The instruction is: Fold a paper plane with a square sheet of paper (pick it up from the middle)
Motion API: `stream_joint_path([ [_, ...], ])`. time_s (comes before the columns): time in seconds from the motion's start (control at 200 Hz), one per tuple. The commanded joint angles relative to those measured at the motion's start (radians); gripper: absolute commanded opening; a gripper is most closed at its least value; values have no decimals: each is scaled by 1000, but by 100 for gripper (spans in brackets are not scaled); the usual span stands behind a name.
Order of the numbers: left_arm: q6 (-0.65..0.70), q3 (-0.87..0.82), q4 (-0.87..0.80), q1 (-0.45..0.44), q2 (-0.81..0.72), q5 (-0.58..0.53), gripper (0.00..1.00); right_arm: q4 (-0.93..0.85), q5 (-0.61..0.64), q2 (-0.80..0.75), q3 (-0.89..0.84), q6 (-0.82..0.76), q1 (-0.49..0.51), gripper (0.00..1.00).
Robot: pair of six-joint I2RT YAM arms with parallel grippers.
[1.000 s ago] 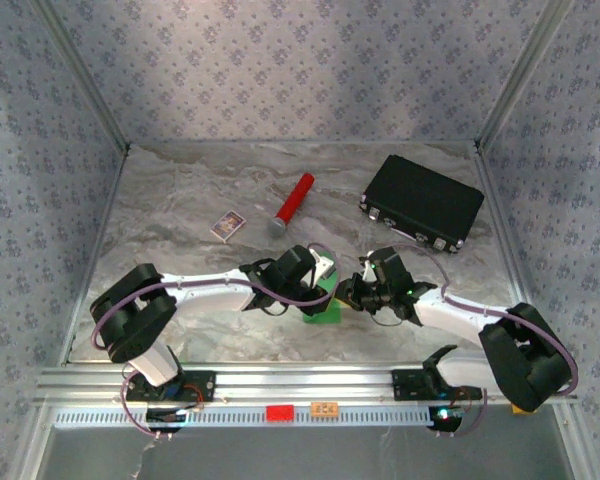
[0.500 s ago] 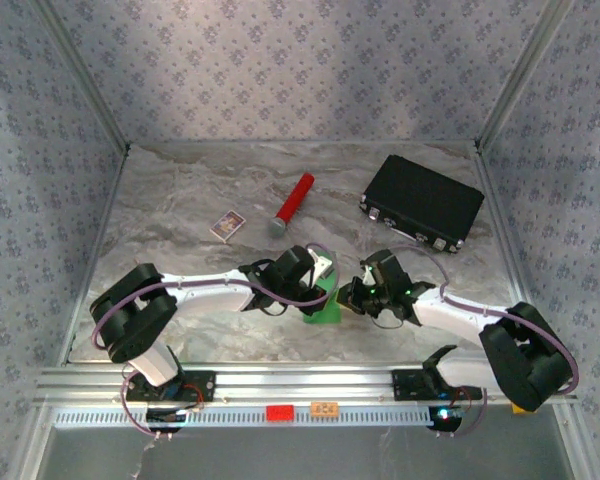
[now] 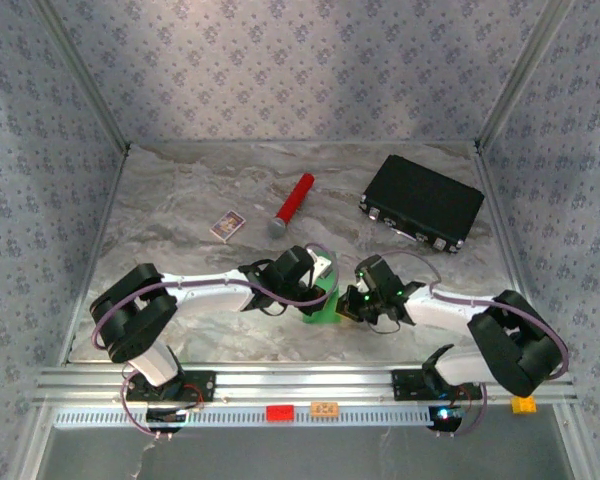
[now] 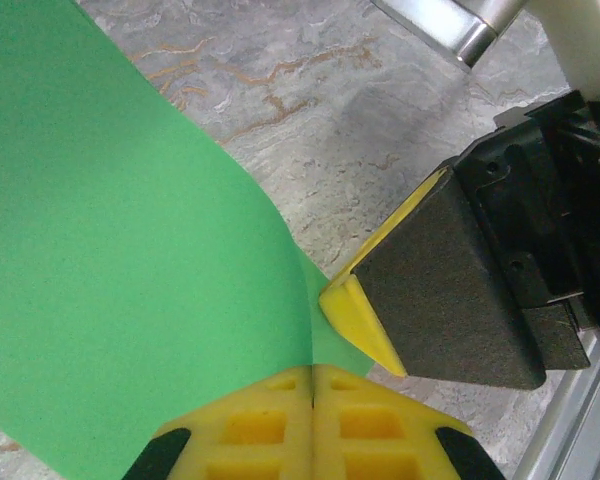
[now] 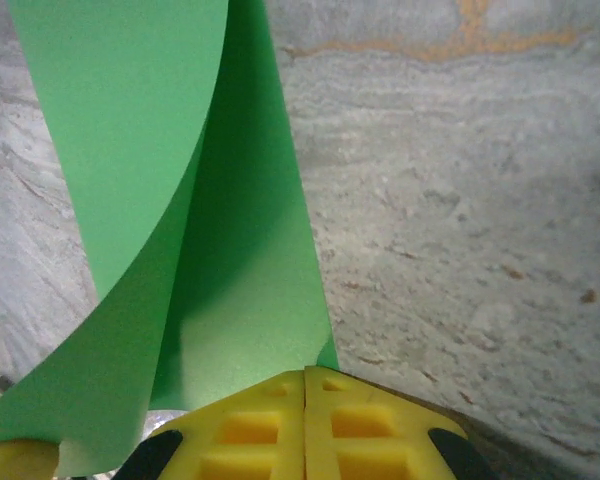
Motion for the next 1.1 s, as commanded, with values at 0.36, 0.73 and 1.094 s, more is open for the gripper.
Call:
stream_joint_path([
  [0.36,-79,9,49,6,24,27,0,-230,73,-53,68,-139,-61,9],
  [0.73,-83,10,40,6,30,6,1,5,-21,-27,37,-16,-35,11],
  [1.094,-62,9,-1,22,26,-18,1,-64,41,49,17,-31,-27,9],
])
